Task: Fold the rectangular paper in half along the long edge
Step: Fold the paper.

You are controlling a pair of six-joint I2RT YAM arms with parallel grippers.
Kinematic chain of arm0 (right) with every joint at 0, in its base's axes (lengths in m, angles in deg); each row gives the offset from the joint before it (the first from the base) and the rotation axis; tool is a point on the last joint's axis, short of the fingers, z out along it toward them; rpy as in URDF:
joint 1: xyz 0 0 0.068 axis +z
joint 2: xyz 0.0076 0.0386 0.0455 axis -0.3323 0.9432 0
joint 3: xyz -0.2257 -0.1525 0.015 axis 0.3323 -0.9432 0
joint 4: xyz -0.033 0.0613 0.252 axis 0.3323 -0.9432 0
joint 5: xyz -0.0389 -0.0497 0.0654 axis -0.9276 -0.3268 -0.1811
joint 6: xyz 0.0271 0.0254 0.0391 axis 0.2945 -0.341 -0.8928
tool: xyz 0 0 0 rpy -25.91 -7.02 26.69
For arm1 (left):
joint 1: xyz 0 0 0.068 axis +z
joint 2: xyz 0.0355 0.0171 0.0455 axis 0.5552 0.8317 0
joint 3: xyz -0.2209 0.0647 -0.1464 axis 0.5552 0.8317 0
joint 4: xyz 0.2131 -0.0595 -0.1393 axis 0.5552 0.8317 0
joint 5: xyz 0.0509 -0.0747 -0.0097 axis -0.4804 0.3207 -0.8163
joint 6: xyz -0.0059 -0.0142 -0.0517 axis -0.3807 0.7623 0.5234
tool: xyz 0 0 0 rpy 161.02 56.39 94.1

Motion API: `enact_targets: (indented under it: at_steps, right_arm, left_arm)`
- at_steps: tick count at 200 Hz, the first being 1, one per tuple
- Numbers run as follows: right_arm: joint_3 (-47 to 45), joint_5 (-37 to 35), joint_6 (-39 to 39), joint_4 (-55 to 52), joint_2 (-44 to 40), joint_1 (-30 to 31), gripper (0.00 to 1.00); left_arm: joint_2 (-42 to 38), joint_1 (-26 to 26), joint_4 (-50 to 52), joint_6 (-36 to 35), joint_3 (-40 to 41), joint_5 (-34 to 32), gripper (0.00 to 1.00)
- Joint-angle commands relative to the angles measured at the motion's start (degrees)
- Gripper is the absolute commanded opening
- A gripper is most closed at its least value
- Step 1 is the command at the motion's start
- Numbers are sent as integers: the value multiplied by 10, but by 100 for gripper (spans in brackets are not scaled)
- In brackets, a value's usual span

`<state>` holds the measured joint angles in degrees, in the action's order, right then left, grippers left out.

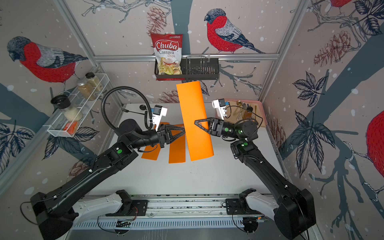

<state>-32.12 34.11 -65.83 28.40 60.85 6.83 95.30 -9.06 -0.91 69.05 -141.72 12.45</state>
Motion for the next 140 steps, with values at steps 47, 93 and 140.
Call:
enact_targets:
  at_steps: [47, 93, 140]
  right_arm:
    - [-2, -8, -9, 29, -8, -1, 32]
    - [4, -3, 1, 11, -9, 2, 31]
    - [26, -1, 44, -50, -14, 14, 29]
  left_arm:
    - [-3, -1, -16, -3, 2, 6, 0]
    - [-2, -1, -16, -2, 1, 5, 0]
    - [0, -1, -17, -2, 0, 6, 0]
